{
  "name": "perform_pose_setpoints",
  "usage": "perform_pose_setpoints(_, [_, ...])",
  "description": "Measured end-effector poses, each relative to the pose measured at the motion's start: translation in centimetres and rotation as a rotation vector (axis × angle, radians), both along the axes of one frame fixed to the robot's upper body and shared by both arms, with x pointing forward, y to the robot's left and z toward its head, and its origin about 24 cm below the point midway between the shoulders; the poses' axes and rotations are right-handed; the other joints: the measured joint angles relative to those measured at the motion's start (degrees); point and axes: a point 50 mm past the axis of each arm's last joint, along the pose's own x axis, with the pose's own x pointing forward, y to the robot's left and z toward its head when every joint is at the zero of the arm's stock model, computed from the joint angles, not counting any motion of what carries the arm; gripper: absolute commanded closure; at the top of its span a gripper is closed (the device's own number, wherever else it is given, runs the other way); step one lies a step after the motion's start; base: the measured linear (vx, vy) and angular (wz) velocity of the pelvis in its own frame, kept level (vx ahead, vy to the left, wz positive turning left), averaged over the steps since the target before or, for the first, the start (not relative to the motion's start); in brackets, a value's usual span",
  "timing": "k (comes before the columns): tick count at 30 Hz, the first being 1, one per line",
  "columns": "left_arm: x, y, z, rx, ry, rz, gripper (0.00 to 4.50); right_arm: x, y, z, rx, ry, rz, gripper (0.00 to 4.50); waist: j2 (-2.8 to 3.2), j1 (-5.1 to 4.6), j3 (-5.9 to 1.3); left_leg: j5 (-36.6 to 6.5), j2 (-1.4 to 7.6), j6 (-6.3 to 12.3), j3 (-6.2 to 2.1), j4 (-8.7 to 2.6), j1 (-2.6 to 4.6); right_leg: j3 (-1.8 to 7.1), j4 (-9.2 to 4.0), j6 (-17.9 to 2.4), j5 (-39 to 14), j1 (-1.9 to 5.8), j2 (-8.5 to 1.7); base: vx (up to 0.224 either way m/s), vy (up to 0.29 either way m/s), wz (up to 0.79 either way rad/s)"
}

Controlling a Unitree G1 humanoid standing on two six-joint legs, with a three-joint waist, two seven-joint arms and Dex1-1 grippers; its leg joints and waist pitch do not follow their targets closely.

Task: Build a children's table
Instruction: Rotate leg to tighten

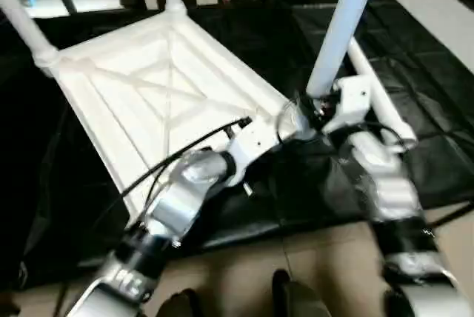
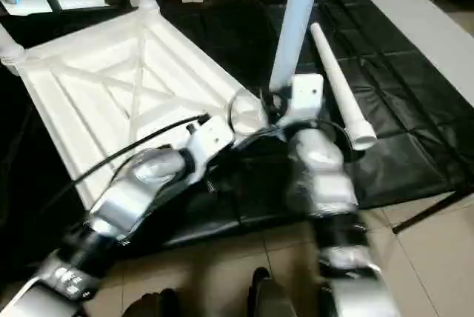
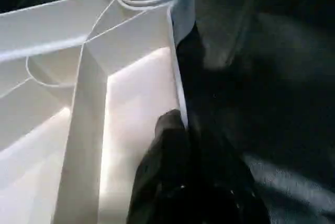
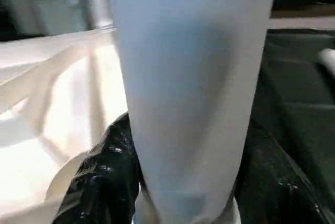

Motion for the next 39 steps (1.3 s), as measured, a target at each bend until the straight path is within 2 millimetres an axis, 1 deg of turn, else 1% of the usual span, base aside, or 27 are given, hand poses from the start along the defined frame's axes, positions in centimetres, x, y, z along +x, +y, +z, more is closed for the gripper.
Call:
perform_pose_setpoints(1, [-0.2, 0.6, 0.0, 0.009, -0.003, -0.033, 4.5, -0.6, -0.4, 0.1, -0.018, -0.005, 0.06, 1.86, 0.04, 0.23, 0.0, 0.0, 0.03, 0.0, 0.07, -0.12, 0.02, 0.0, 0.16, -0.33, 0.27, -0.03, 0.0, 0.0, 0.0, 0.0])
perform_pose_setpoints(3, [-0.8, 1.4, -0.1, 0.011, -0.001, -0.094, 4.5, -1.5, -1.1, 0.1, -0.045, 0.005, 0.148, 1.81, 0.1, 0.69, 0.02, 0.0, 0.06, 0.0, 0.27, -0.25, 0.11, 0.02, 0.6, -0.37, 0.33, -0.09, 0.01, 0.0, 0.0, 0.0])
perform_pose_setpoints(4, [-1.1, 1.8, -0.1, 0.016, 0.0, -0.134, 4.5, -2.2, -1.7, 0.2, -0.052, 0.016, 0.203, 1.67, 0.26, 1.17, 0.06, 0.0, 0.26, 0.0, 0.48, -0.37, 0.14, 0.04, 0.75, -0.36, 0.34, -0.09, 0.04, 0.0, 0.0, 0.0])
perform_pose_setpoints(5, [-1.3, 2.1, -0.1, 0.018, -0.001, -0.159, 4.5, -2.6, -1.9, 0.3, -0.054, 0.022, 0.243, 1.67, 0.38, 1.47, 0.06, 0.01, 0.49, 0.0, 0.69, -0.53, 0.15, 0.06, 0.77, -0.36, 0.35, -0.1, 0.08, 0.052, -0.052, 0.17])
perform_pose_setpoints(6, [-1.6, 2.2, -0.1, 0.018, -0.001, -0.183, 4.5, -3.1, -2.3, 0.5, -0.061, 0.028, 0.286, 1.43, 0.53, 1.74, 0.06, 0.01, 0.76, 0.01, 0.89, -0.59, 0.11, 0.04, 0.78, -0.4, 0.39, -0.11, 0.12, 0.059, -0.046, 0.16])
perform_pose_setpoints(7, [-1.8, 2.5, -0.1, 0.02, 0.003, -0.206, 4.5, -3.6, -2.6, 0.8, -0.071, 0.032, 0.328, 1.42, 0.62, 1.9, 0.03, 0.02, 0.91, 0.02, 1.11, -0.6, 0.1, 0.07, 0.95, -0.41, 0.56, -0.1, 0.13, 0.059, -0.046, 0.16])
perform_pose_setpoints(9, [-2.1, 2.8, 0.0, 0.014, 0.008, -0.229, 4.5, -4.4, -3.4, 1.5, -0.091, 0.04, 0.398, 1.41, 0.86, 2.25, 0.02, 0.02, 0.94, 0.01, 1.26, -0.54, 0.11, 0.18, 1.34, -0.71, 0.8, -0.11, 0.09, 0.062, -0.02, 0.13])
perform_pose_setpoints(10, [-2.4, 3.0, 0.0, 0.013, 0.013, -0.246, 4.5, -5.1, -4.2, 2.0, -0.118, 0.054, 0.442, 1.17, 0.96, 2.5, -0.01, 0.02, 0.94, 0.02, 1.31, -0.53, 0.12, 0.26, 1.56, -0.46, 0.64, -0.11, 0.08, 0.064, -0.014, 0.12])
perform_pose_setpoints(11, [-2.6, 3.2, 0.0, 0.013, 0.015, -0.256, 4.5, -5.5, -4.5, 2.2, -0.137, 0.066, 0.474, 1.04, 0.96, 2.67, -0.01, 0.06, 0.95, 0.07, 1.31, -0.54, 0.13, 0.25, 1.62, -0.2, 0.47, -0.11, 0.1, 0.072, -0.002, 0.06])
perform_pose_setpoints(13, [-2.9, 3.5, 0.1, 0.01, 0.022, -0.273, 4.5, -6.1, -5.2, 2.3, -0.164, 0.094, 0.512, 0.99, 1.05, 2.95, -0.06, 0.19, 1.0, 0.29, 1.27, -0.49, 0.08, 0.15, 1.69, 0.12, 0.26, -0.12, 0.18, 0.063, 0.004, -0.02])
perform_pose_setpoints(18, [-3.2, 4.1, 0.1, 0.009, 0.027, -0.294, 4.5, -6.5, -5.6, 2.2, -0.172, 0.134, 0.564, 0.96, 1.09, 3.06, -0.07, 0.18, 1.02, 0.31, 1.27, -0.51, 0.02, 0.12, 1.73, 0.32, 0.02, -0.17, 0.16, 0.01, 0.0, 0.0])
perform_pose_setpoints(25, [-3.4, 4.2, 0.0, 0.009, 0.033, -0.297, 4.5, -6.3, -5.4, 2.0, -0.145, 0.147, 0.605, 0.96, 1.07, 3.01, -0.05, 0.18, 0.98, 0.3, 1.31, -0.39, -0.02, 0.2, 1.73, 0.32, 0.02, -0.17, 0.07, 0.0, 0.0, 0.0])
perform_pose_setpoints(26, [-3.5, 4.3, 0.0, 0.009, 0.034, -0.295, 4.5, -6.1, -5.3, 2.1, -0.137, 0.144, 0.618, 1.13, 1.07, 2.83, -0.05, 0.18, 0.97, 0.3, 1.33, -0.38, -0.01, 0.21, 1.74, 0.31, 0.02, -0.17, 0.08, 0.0, 0.0, 0.0])
perform_pose_setpoints(27, [-3.5, 4.3, 0.0, 0.01, 0.035, -0.294, 4.5, -5.9, -5.2, 2.1, -0.132, 0.144, 0.627, 1.13, 1.06, 2.78, -0.05, 0.18, 0.97, 0.3, 1.33, -0.38, -0.01, 0.2, 1.76, 0.31, 0.03, -0.17, 0.08, 0.0, 0.0, 0.0])
perform_pose_setpoints(28, [-3.5, 4.3, 0.0, 0.01, 0.035, -0.295, 4.5, -5.8, -4.9, 2.1, -0.127, 0.142, 0.643, 1.13, 1.06, 2.85, -0.05, 0.18, 0.98, 0.3, 1.32, -0.37, -0.01, 0.17, 1.77, 0.31, 0.02, -0.17, 0.09, 0.0, 0.0, 0.0])
perform_pose_setpoints(31, [-3.6, 4.2, 0.0, 0.01, 0.034, -0.298, 4.5, -5.6, -4.6, 2.4, -0.127, 0.137, 0.67, 1.43, 1.06, 3.0, -0.06, 0.18, 0.99, 0.3, 1.32, -0.38, -0.01, 0.16, 1.8, 0.31, 0.02, -0.17, 0.1, 0.0, 0.0, 0.0])
perform_pose_setpoints(38, [-3.6, 4.2, 0.0, 0.01, 0.035, -0.3, 4.5, -5.8, -4.6, 2.4, -0.129, 0.145, 0.704, 2.0, 1.06, 3.08, -0.06, 0.18, 0.99, 0.31, 1.32, -0.24, -0.03, 0.17, 1.87, 0.31, 0.02, -0.17, 0.09, 0.0, 0.0, 0.0])
perform_pose_setpoints(39, [-3.6, 4.2, 0.0, 0.011, 0.035, -0.3, 4.5, -5.8, -4.6, 2.4, -0.129, 0.146, 0.705, 2.0, 1.06, 3.09, -0.06, 0.18, 0.99, 0.31, 1.32, -0.22, -0.03, 0.18, 1.9, 0.31, 0.02, -0.17, 0.09, 0.0, 0.0, 0.0])
